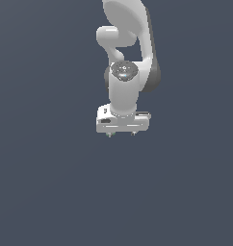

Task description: Pick up the object and move it to a goal position.

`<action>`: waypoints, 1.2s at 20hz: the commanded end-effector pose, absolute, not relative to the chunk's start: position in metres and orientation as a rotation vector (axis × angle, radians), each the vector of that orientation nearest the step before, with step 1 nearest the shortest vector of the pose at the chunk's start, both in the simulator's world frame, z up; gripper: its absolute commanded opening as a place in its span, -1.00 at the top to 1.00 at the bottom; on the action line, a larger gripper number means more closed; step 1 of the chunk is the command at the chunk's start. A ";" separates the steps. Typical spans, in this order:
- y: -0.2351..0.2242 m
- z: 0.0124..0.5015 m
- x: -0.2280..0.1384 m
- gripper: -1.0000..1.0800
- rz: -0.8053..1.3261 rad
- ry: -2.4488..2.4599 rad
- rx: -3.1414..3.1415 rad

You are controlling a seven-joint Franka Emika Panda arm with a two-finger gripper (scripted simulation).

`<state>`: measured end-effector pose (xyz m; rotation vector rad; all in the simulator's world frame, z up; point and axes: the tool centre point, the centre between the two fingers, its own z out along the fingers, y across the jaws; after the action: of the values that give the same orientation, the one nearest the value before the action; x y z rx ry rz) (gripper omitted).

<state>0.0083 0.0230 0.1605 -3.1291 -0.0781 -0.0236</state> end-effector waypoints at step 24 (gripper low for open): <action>-0.020 0.167 0.008 -0.92 -0.051 -0.093 -3.149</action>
<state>0.0097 -0.0199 0.1684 -3.1489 -0.0688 -0.0522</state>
